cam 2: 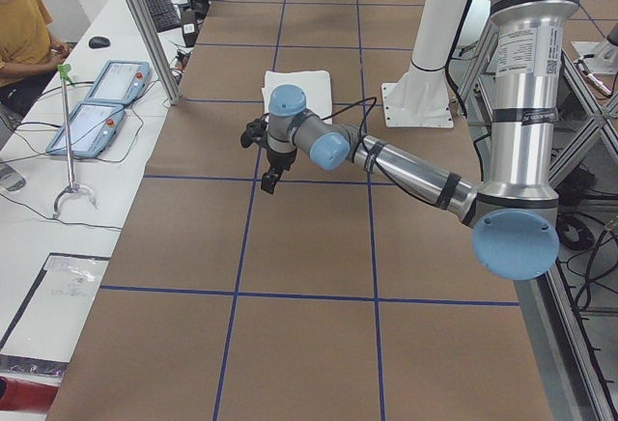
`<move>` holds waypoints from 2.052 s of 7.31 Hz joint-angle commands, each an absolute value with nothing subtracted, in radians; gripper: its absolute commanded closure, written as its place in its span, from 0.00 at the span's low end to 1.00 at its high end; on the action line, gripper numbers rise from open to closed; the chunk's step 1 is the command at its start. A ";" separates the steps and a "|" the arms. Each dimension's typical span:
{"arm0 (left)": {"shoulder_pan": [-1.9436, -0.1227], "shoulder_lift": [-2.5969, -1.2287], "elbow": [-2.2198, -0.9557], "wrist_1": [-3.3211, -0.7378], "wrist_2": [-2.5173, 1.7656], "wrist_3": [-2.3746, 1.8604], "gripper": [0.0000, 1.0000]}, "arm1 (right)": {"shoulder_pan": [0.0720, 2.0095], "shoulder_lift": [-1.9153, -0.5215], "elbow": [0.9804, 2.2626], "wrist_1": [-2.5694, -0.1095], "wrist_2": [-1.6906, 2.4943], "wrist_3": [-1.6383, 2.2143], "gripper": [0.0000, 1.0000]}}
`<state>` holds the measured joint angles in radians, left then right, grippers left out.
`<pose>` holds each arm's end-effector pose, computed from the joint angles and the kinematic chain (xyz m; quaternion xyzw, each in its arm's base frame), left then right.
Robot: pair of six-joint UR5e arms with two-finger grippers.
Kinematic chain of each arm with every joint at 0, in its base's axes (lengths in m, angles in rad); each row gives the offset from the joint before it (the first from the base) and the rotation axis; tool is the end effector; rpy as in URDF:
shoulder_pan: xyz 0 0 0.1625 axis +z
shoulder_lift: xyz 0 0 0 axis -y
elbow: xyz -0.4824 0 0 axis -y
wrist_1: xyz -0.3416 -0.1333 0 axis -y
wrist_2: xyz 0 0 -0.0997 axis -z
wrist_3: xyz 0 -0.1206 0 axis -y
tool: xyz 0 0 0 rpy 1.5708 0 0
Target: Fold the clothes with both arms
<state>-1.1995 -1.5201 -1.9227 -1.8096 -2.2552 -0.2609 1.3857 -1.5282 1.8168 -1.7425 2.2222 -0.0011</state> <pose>0.1048 -0.4264 0.5718 0.1383 0.3855 0.1395 0.9016 -0.0252 -0.4615 0.6309 0.0258 -0.3232 -0.1065 0.9400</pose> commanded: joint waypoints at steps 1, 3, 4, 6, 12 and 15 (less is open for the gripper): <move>-1.344 -1.448 -1.829 -1.800 -2.292 -0.116 0.00 | 1.511 -1.691 1.796 -1.738 2.233 -0.071 0.00; -1.437 -1.350 -1.812 -1.778 -2.293 -0.107 0.00 | 1.548 -1.712 1.796 -1.740 2.256 -0.072 0.00; -1.465 -1.327 -1.824 -1.757 -2.304 -0.103 0.00 | 1.549 -1.716 1.796 -1.740 2.255 -0.072 0.00; -1.482 -1.286 -1.847 -1.738 -2.336 -0.027 0.00 | 1.551 -1.717 1.798 -1.738 2.255 -0.072 0.00; -1.500 -1.318 -1.928 -1.529 -2.329 0.034 0.00 | 1.552 -1.718 1.805 -1.738 2.253 -0.067 0.00; -1.502 -1.322 -1.931 -1.542 -2.332 0.041 0.00 | 1.566 -1.720 1.839 -1.736 2.255 -0.066 0.00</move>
